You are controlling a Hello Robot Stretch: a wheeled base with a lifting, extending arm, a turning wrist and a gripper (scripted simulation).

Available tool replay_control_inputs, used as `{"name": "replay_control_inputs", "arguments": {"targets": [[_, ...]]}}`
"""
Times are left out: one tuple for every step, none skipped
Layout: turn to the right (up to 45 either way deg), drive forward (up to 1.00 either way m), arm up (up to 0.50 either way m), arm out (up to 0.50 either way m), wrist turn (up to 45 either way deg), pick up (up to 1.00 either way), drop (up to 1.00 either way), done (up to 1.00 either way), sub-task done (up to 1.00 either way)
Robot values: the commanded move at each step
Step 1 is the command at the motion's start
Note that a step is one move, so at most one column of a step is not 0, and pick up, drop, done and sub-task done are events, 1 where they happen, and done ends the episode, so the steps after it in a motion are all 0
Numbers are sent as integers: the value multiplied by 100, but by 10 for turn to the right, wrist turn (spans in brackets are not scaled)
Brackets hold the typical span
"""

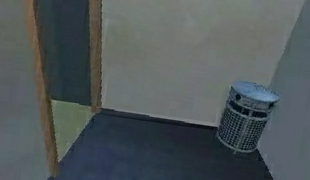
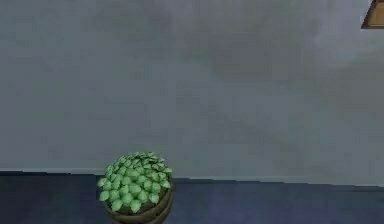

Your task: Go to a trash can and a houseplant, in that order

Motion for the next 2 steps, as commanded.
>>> {"name": "replay_control_inputs", "arguments": {"targets": [[0, 70, 0, 0, 0, 0, 0, 0, 0], [390, 0, 0, 0, 0, 0, 0, 0, 0]]}}
